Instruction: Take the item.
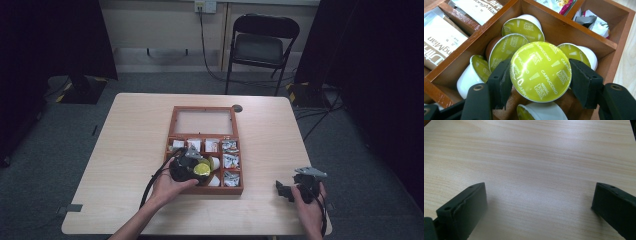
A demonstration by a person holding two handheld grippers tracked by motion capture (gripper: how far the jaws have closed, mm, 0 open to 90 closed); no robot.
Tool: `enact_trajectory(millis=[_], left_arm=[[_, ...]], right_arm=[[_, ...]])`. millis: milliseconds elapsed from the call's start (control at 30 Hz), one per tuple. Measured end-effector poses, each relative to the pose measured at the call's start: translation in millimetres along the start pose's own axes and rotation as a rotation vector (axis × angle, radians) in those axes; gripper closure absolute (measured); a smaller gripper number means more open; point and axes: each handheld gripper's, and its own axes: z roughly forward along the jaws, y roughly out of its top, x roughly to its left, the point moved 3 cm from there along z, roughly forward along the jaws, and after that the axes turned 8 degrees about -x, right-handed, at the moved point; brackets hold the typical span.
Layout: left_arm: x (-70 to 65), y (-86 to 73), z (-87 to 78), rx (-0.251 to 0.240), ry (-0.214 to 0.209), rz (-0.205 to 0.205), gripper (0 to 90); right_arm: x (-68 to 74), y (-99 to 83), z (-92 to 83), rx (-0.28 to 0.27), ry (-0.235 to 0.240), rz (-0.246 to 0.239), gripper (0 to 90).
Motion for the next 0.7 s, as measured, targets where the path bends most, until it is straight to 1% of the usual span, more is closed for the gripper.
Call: enact_trajectory(millis=[33, 133, 167, 233, 333, 400, 500, 567, 633, 700], left_arm=[[0.0, 0.0, -1.3, -0.001, 0.003, 0.004, 38.1], [0.1, 0.8, -6.0, -0.016, 0.001, -0.002, 38.1], [-0.2, 0.6, -7.0, -0.015, 0.0, 0.004, 38.1], [-0.6, -0.4, -7.9, -0.018, -0.009, -0.005, 38.1], [-0.6, -1.3, -8.2, -0.019, -0.005, -0.003, 38.1], [-1.3, -2.1, -9.9, -0.009, 0.002, 0.005, 38.1], [-1.5, -1.8, -12.8, -0.034, -0.013, -0.012, 38.1], [-1.0, -0.4, -13.7, -0.038, -0.008, -0.009, 38.1], [-0.6, 0.6, -14.5, -0.046, -0.012, -0.013, 38.1], [-0.8, 1.2, -15.7, -0.056, -0.013, -0.008, 38.1]], right_arm=[[0.0, 0.0, 0.0, 0.0, 0.0, 0.0, 0.0], [0.0, 0.0, 0.0, -0.001, 0.0, 0.0, 0.0], [0.1, 0.0, -0.1, 0.0, 0.0, 0.001, 0.0], [0.0, 0.0, -0.1, -0.001, -0.001, 0.0, 0.0], [0.1, -0.1, -0.2, 0.0, -0.001, 0.0, 0.0], [0.3, -0.2, -0.4, 0.001, -0.001, 0.003, 0.0], [0.4, -0.3, -0.5, 0.0, -0.001, 0.003, 0.0], [0.4, -0.3, -0.5, 0.001, -0.001, 0.003, 0.0], [0.4, -0.3, -0.5, 0.0, -0.001, 0.002, 0.0], [0.4, -0.3, -0.5, 0.0, -0.001, 0.002, 0.0]])
